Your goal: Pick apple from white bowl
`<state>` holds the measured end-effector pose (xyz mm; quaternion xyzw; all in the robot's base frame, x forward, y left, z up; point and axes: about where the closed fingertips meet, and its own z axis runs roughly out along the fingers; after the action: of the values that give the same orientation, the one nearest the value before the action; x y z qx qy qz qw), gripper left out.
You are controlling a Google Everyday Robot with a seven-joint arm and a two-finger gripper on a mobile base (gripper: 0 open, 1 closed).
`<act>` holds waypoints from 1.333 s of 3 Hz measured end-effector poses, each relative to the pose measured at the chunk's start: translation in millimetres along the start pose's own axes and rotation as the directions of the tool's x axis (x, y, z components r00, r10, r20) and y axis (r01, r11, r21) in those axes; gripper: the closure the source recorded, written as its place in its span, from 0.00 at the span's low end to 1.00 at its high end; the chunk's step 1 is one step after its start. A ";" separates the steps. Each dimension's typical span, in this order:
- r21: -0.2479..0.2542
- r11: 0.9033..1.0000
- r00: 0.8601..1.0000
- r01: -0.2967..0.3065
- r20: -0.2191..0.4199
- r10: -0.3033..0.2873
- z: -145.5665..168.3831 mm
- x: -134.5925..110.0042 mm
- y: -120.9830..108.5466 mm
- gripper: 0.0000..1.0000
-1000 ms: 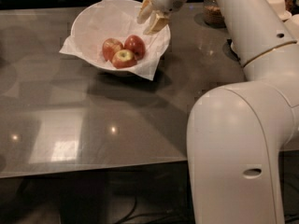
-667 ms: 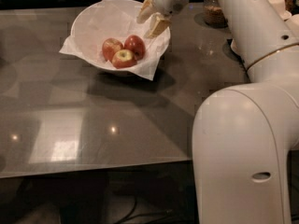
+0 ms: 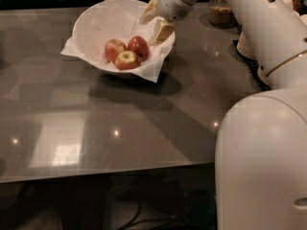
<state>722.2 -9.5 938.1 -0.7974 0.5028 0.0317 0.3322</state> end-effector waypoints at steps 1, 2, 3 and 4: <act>0.011 1.000 1.000 0.004 -0.023 -0.004 5.5 -2.3 7.4 0.46; 0.019 1.000 0.999 0.016 -0.036 -0.015 12.8 -1.6 14.1 0.47; 0.022 0.999 0.998 0.045 -0.041 -0.044 20.4 1.5 15.2 0.45; 0.022 0.998 0.997 0.063 -0.040 -0.062 26.0 9.7 12.7 0.37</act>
Offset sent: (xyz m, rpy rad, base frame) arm -0.0171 0.0022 -0.0234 -0.0357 -0.0631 -0.0229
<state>723.9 -6.0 907.9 -0.8093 0.4844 -0.0001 0.3323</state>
